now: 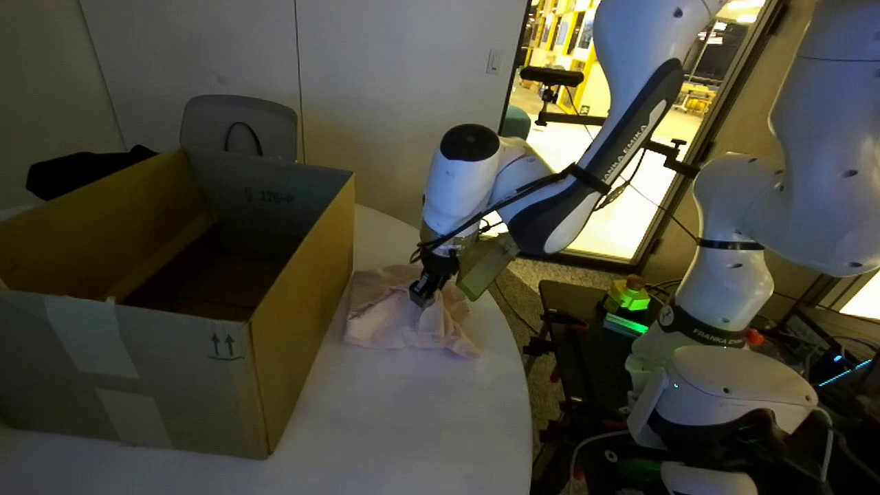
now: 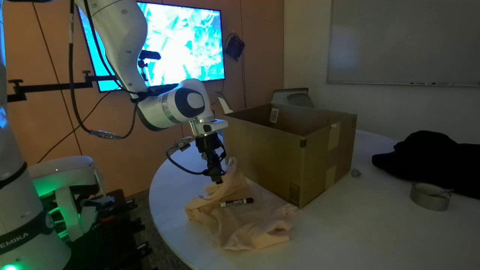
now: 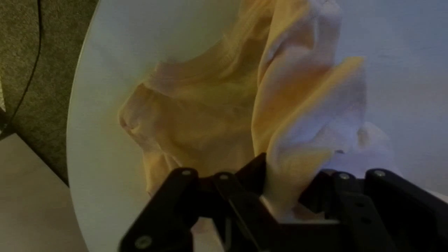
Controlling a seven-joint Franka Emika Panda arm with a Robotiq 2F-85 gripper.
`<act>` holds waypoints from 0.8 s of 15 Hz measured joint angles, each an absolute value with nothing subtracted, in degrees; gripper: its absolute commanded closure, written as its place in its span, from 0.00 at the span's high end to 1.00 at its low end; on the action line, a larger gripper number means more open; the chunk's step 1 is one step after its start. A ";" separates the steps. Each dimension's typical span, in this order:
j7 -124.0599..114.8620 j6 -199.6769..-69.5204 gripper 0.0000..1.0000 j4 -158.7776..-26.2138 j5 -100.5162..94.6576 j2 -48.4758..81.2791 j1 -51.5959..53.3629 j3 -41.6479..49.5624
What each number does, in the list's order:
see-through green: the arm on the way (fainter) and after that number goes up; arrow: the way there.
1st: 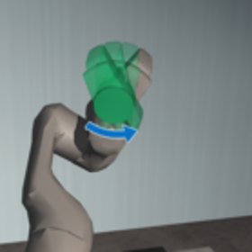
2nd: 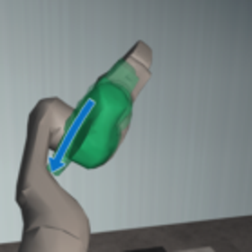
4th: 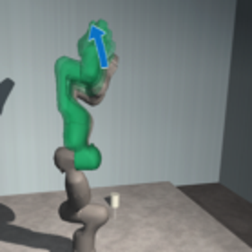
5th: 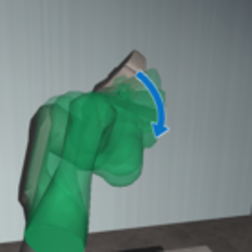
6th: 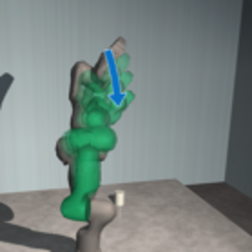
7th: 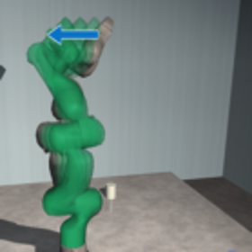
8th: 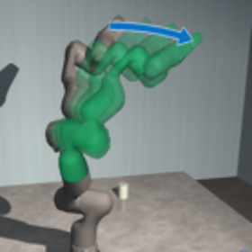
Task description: Put the marker on the shirt, then wrap the marker in the shirt and put it in the box
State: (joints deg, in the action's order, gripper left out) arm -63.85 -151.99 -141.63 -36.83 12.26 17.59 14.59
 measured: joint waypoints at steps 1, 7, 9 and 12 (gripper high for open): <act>-64.09 -151.97 0.03 -141.58 -36.83 12.26 15.91 14.42; -64.28 -151.59 0.43 -140.38 -36.60 13.57 9.25 13.44; -64.26 -151.58 0.58 -139.69 -36.16 14.42 8.36 12.85; -64.21 -151.61 0.80 -139.11 -34.91 15.17 7.81 12.17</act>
State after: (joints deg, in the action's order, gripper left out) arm -64.21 -151.61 -139.11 -34.91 15.17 7.81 12.17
